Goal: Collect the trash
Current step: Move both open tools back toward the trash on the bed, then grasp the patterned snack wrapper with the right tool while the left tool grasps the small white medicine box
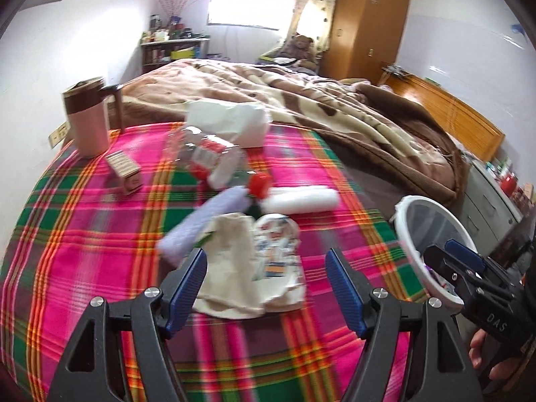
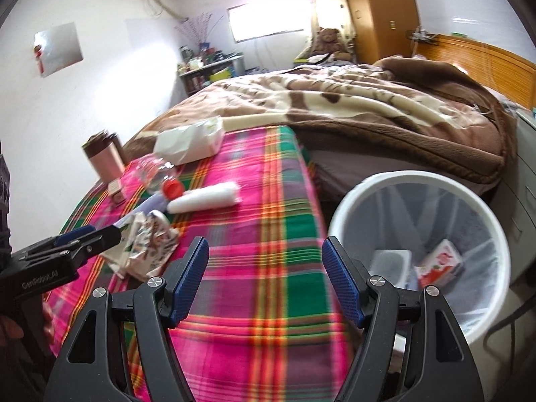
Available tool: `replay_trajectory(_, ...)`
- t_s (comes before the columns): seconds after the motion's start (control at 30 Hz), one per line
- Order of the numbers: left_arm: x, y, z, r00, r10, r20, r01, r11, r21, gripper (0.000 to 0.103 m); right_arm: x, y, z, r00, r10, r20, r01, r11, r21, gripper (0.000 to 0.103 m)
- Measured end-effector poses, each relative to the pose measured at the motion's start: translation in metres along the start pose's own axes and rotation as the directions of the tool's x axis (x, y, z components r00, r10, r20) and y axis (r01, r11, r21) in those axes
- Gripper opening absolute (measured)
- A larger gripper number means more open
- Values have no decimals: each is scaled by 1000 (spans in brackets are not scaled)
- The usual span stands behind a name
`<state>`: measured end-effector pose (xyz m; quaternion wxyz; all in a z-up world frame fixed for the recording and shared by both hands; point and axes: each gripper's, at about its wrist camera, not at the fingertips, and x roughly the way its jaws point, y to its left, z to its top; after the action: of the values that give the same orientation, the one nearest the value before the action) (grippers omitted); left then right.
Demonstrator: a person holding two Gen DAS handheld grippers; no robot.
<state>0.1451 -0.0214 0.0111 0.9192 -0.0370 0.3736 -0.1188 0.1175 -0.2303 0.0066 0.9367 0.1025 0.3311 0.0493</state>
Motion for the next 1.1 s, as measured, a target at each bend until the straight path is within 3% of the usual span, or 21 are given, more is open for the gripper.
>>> replay_trajectory(0.6,9,87,15,992,127,-13,-128,986,-107,75,53,66,5,983,119,-140,-126,991,-44,72)
replay_trajectory(1.1,36,129,37,987,151,-55,-158,975,-154,76,92,86,8,964,138,-227,-142,990,0,71)
